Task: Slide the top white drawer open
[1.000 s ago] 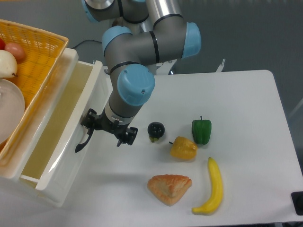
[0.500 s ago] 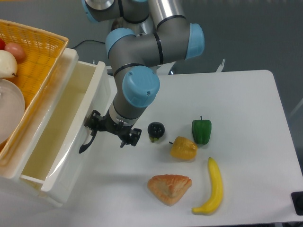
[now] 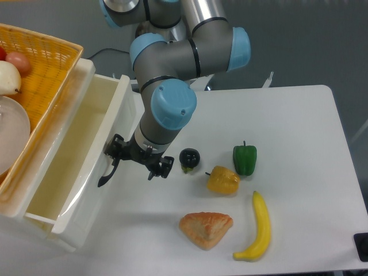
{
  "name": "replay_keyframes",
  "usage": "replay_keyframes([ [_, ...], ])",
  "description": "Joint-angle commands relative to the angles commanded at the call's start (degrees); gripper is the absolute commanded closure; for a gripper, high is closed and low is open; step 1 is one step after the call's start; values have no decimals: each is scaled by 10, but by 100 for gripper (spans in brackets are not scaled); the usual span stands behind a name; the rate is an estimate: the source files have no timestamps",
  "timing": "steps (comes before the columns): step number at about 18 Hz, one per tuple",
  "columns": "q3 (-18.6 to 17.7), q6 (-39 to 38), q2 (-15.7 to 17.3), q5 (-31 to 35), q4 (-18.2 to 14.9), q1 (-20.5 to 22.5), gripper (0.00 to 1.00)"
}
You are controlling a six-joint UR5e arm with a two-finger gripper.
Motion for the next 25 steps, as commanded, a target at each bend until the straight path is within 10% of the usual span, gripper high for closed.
replay_keyframes([
  [25, 3, 2, -1, 1, 3, 10, 0],
])
